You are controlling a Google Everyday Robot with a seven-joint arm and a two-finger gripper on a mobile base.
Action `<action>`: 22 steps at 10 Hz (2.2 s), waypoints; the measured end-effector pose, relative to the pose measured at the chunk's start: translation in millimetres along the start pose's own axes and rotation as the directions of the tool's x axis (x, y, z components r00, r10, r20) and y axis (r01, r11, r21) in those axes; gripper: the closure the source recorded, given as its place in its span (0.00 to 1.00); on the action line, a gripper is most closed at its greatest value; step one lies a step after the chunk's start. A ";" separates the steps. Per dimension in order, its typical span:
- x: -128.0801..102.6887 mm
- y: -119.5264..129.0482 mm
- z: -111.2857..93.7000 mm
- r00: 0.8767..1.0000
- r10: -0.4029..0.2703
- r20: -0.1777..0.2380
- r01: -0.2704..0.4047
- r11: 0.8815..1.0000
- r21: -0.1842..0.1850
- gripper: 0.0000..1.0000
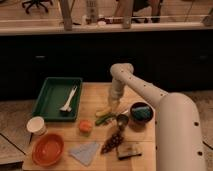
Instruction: Place banana in table surface
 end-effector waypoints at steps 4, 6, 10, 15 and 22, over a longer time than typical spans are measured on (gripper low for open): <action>-10.4 -7.5 -5.9 0.999 -0.032 -0.013 0.032 0.999 0.002 0.44; -12.4 -14.1 -13.7 0.999 -0.039 -0.026 0.039 0.999 0.006 0.23; -21.4 -28.6 -19.9 0.997 -0.066 -0.034 0.066 0.998 0.011 0.20; -21.5 -31.0 -24.5 0.996 -0.081 -0.035 0.081 0.997 0.014 0.20; -17.2 -29.9 -27.8 0.996 -0.084 -0.037 0.085 0.996 0.029 0.20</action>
